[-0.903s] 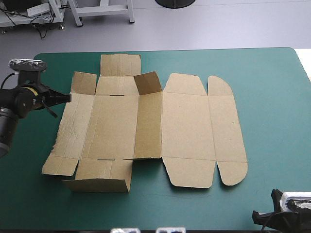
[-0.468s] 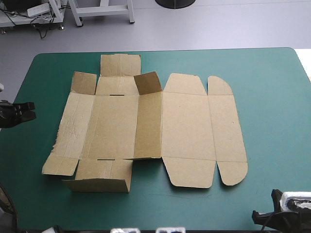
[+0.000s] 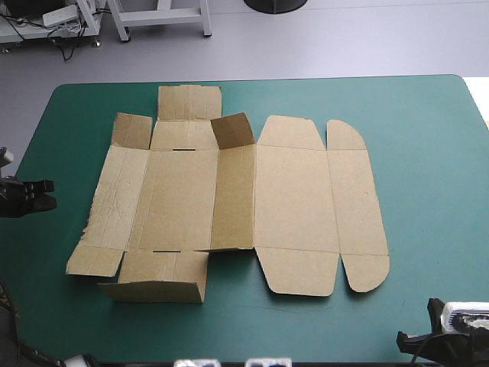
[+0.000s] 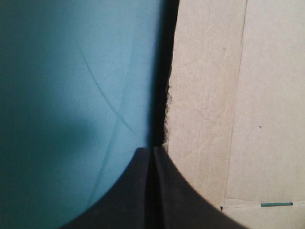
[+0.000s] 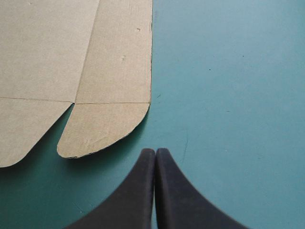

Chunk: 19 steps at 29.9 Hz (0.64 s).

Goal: Fold the box

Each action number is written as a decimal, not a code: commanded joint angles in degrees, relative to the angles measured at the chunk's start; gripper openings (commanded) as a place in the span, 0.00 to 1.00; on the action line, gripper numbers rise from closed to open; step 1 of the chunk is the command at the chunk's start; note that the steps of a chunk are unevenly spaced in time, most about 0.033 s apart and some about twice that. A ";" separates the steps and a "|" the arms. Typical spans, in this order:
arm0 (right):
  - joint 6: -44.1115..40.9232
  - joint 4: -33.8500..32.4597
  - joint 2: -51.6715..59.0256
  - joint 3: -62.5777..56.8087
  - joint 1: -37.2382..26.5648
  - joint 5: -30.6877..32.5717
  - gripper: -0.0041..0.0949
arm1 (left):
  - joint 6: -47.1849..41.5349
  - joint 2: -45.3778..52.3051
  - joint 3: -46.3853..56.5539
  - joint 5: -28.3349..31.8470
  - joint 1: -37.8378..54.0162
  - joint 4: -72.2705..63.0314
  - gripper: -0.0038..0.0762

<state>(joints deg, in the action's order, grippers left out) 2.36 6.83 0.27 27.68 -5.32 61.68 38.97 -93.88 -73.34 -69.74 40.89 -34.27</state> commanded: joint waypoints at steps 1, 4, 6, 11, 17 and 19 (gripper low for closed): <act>-0.51 -0.65 -1.06 1.37 0.18 -3.72 0.04 | 0.28 0.88 -0.92 -4.95 -1.51 -1.90 0.08; -0.69 -0.79 -1.06 1.37 0.18 -3.72 0.04 | 0.28 -0.95 -0.29 -4.95 -4.12 0.10 0.20; -1.04 -1.20 -1.06 1.37 0.18 -3.72 0.04 | -0.25 -2.49 0.44 -4.95 -6.46 1.66 0.36; -1.38 -1.72 -1.16 1.37 0.18 -3.72 0.04 | -0.34 -5.99 2.35 -4.95 -9.92 2.34 0.61; -1.38 -1.72 -1.16 1.37 0.18 -3.72 0.04 | -0.60 -6.88 2.38 -4.95 -10.22 0.22 0.60; -1.47 -1.86 -1.16 1.37 0.18 -3.72 0.04 | -1.37 -6.88 2.38 -4.95 -10.22 -1.55 0.60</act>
<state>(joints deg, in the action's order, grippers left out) 0.81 5.35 0.27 27.68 -5.32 61.68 38.78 -103.18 -69.82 -69.00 30.97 -31.47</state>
